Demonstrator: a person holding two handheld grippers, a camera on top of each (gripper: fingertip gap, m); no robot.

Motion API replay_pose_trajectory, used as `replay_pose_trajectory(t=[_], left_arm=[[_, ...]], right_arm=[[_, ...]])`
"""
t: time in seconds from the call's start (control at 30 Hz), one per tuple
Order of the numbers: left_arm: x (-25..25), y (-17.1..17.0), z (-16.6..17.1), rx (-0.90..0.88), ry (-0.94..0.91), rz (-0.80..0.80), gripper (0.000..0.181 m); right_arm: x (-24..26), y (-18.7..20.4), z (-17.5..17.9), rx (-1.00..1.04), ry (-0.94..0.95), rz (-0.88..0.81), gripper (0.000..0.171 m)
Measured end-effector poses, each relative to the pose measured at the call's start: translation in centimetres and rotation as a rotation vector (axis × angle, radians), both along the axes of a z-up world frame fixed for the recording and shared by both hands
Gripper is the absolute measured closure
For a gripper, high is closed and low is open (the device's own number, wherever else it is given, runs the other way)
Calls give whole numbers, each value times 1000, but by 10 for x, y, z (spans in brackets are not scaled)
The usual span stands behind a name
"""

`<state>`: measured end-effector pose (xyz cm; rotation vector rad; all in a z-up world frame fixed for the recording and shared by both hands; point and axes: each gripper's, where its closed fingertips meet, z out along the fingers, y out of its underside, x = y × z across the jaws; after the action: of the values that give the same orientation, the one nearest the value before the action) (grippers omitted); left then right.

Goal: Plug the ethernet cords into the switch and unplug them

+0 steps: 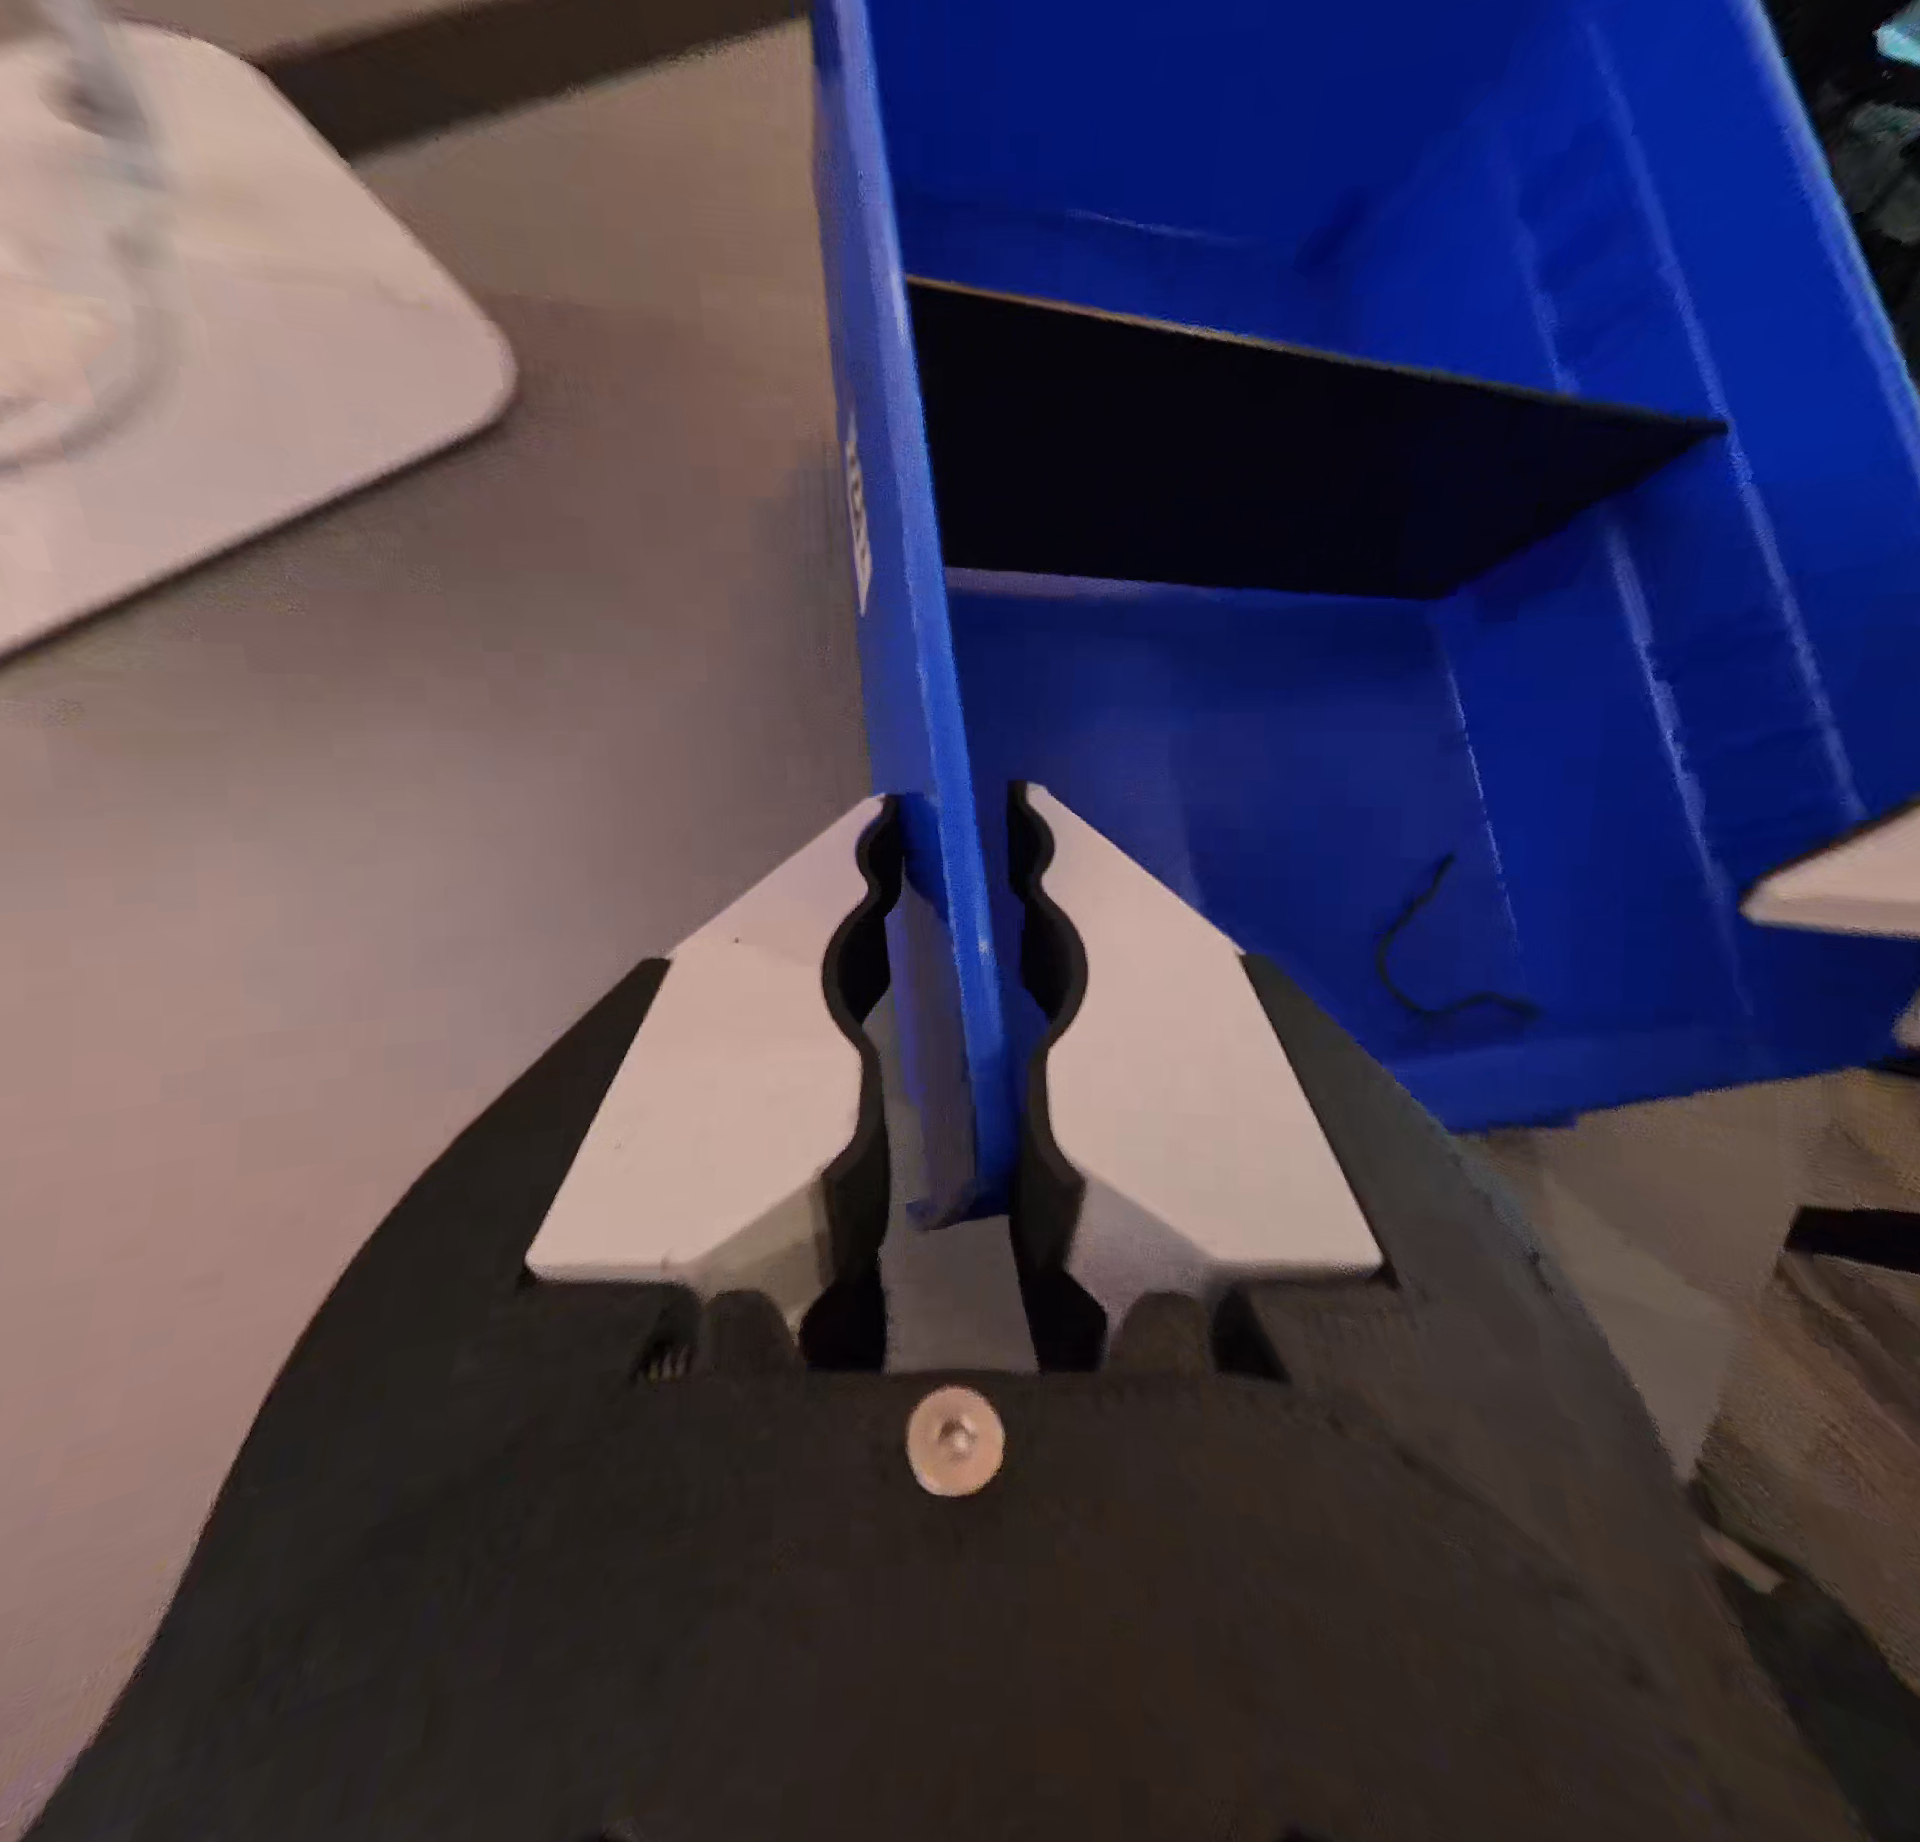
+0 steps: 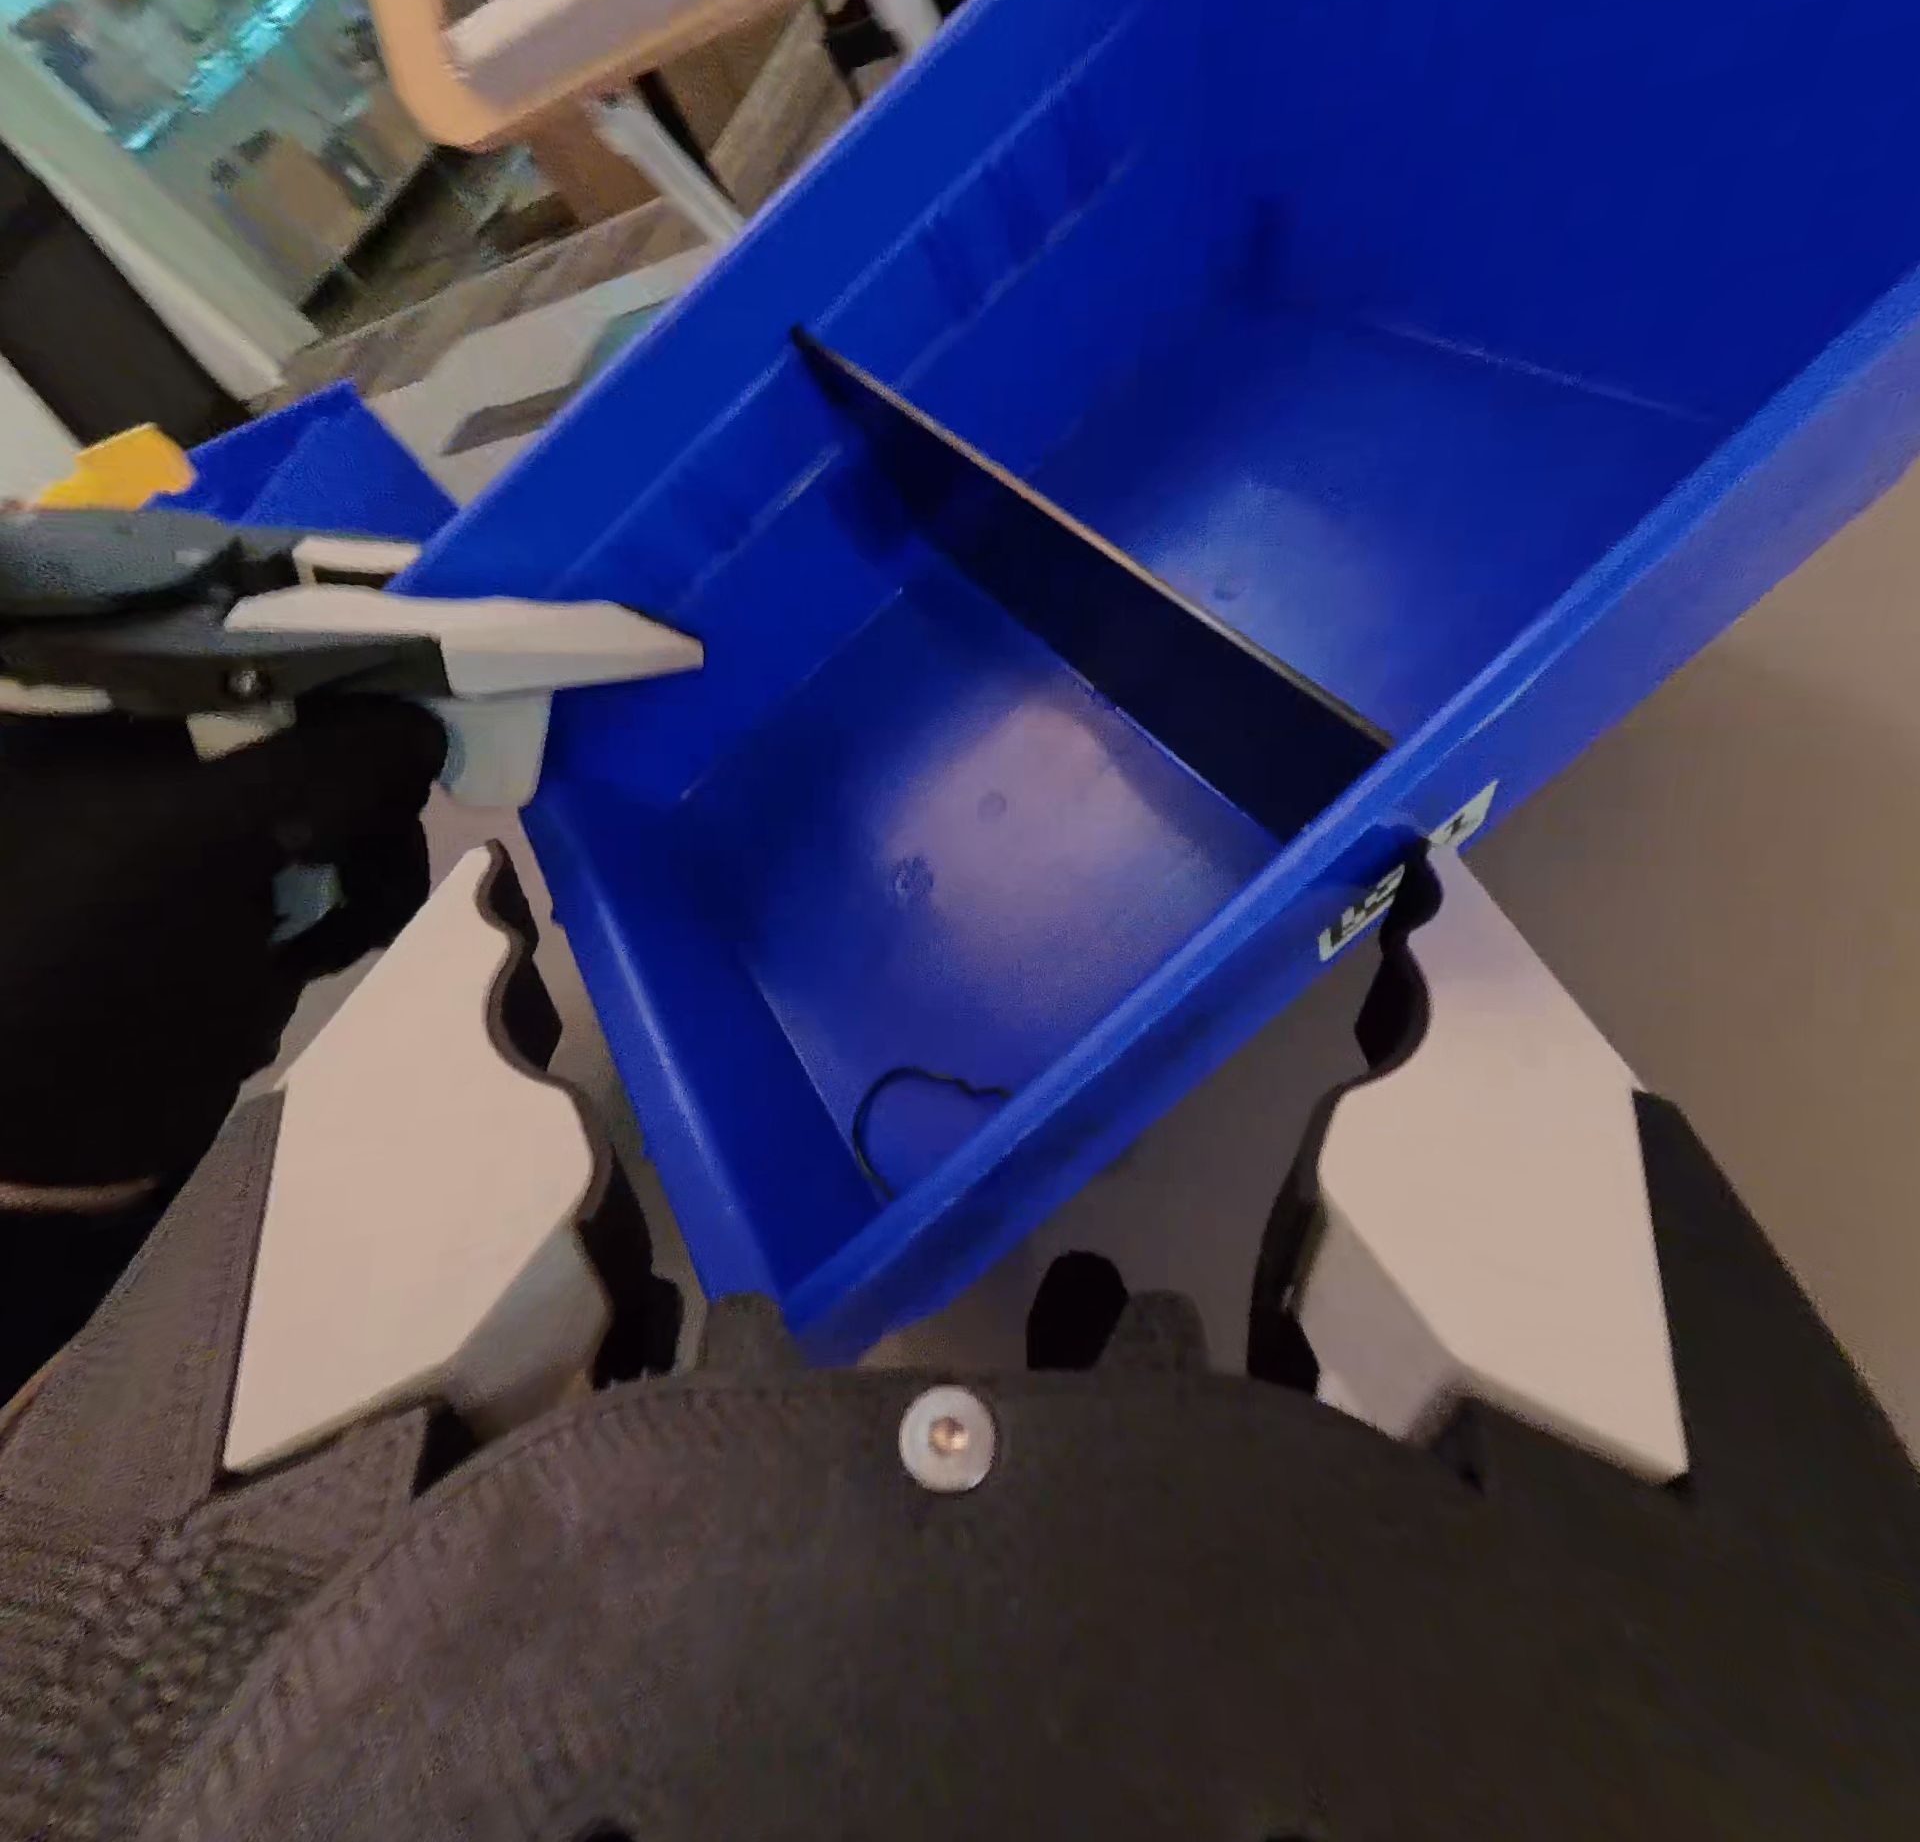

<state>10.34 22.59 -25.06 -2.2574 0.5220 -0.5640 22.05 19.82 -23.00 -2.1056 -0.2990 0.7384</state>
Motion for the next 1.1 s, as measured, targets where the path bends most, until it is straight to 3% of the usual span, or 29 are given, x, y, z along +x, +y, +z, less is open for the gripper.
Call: replay_pose_trajectory(t=[0.17,0.3,0.5,0.67,0.87,1.0,1.1], left_arm=[[71,1,-32,-71,-56,-79,153],[116,1,-31,-123,-138,-121,140],[181,6,-26,-202,-227,-200,124],[218,18,-19,-256,-296,-243,111],[206,10,-5,-291,-390,-273,99],[159,-18,18,-186,-361,-304,106],[94,-34,36,-65,-252,-277,111]], right_arm=[[67,30,-22,-54,-82,-49,20],[116,59,-17,-45,-95,-73,39],[184,123,-13,-27,-156,-59,87],[218,157,-26,-48,-131,2,94],[238,164,-3,82,-88,-55,70],[266,160,23,239,-325,-177,68],[270,144,65,396,-463,-257,71]])
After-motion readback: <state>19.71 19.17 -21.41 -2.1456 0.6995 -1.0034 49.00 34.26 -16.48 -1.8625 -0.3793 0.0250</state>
